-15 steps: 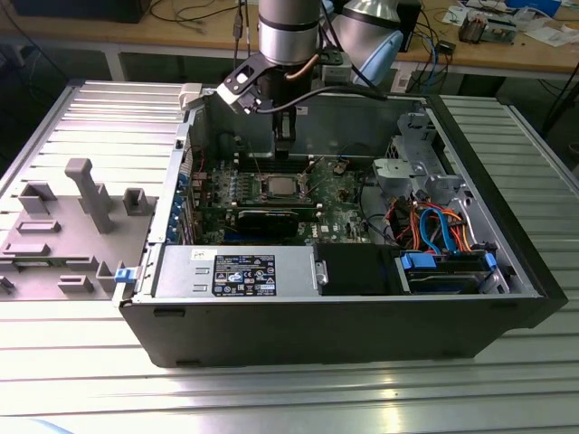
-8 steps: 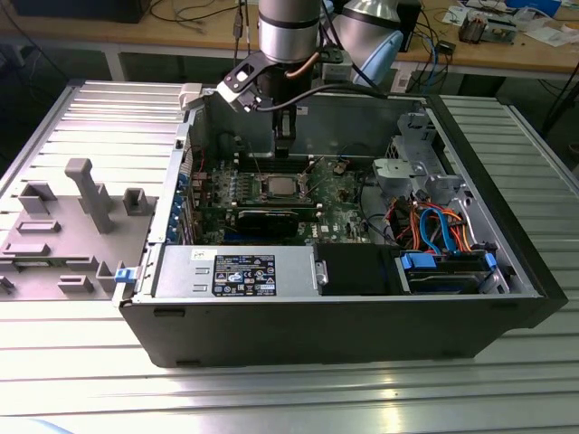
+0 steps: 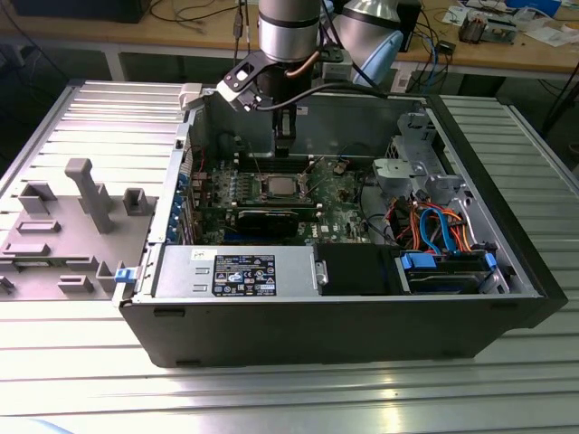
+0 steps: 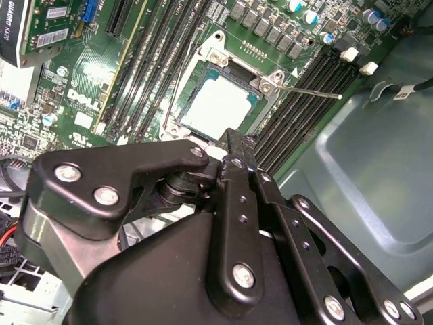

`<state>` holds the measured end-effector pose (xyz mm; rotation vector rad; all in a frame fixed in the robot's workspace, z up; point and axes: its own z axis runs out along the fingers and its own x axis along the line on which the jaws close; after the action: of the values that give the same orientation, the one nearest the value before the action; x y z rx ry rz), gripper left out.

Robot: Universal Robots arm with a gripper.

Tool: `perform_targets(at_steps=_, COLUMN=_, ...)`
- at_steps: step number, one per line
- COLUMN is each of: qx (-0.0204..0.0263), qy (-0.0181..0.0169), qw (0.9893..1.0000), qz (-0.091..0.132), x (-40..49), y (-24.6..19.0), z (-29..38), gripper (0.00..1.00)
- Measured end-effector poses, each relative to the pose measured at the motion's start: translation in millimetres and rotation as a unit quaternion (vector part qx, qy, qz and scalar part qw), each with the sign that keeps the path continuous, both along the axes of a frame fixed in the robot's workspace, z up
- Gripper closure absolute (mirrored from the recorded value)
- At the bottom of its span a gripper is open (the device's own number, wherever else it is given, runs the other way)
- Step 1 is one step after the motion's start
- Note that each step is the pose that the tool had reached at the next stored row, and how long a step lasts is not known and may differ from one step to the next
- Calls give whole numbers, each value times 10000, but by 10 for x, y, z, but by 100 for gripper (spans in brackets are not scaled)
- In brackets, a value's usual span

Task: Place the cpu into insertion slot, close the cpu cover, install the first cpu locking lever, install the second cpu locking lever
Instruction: 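Close the cpu cover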

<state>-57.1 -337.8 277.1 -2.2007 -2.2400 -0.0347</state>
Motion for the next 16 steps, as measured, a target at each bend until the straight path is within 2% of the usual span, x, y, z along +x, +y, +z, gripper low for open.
perform_targets(at_steps=16, qx=0, qy=0, qw=10000, qz=0, x=0, y=0, z=27, gripper=89)
